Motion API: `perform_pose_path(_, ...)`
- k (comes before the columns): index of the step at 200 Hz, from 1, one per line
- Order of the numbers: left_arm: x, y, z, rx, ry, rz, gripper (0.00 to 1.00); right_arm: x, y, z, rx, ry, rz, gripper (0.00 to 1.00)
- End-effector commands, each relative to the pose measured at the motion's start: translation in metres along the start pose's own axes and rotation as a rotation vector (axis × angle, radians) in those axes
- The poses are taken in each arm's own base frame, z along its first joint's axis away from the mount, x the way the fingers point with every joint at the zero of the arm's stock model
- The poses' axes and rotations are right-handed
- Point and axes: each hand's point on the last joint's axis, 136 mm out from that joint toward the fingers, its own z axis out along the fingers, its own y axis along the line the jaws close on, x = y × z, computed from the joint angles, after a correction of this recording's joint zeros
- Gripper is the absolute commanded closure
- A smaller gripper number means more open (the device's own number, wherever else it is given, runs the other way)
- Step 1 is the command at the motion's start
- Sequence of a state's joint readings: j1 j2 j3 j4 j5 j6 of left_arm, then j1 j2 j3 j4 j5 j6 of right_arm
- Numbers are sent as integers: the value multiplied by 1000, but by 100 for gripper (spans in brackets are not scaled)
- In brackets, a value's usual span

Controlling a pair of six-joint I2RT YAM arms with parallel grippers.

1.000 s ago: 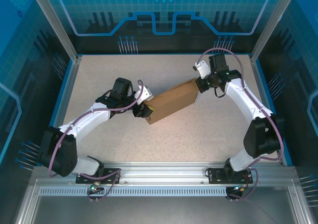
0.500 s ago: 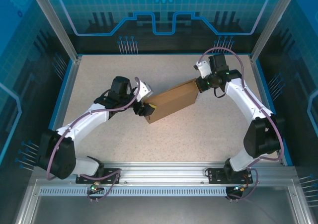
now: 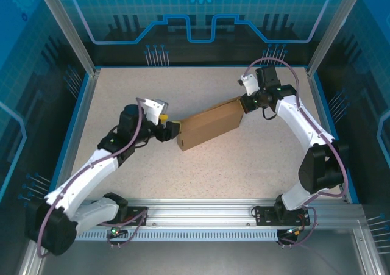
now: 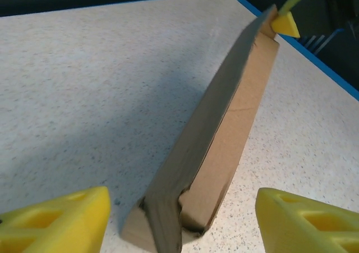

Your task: Fold the paper box

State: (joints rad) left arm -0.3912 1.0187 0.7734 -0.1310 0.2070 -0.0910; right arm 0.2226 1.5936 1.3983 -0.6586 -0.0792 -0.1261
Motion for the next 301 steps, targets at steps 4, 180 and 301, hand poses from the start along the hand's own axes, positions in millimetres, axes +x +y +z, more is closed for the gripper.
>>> perform_pose_path(4,20,10,-16,-106,59,-160,34,7,4,-1,-6,50,19,98)
perform_pose_path(180,25,11,20,-139,215,-50,70,5,5,3,-21,44,12,98)
perform_pose_path(301,29,8,21,-144,218,-113,83,9,6,4,-26,45,11,98)
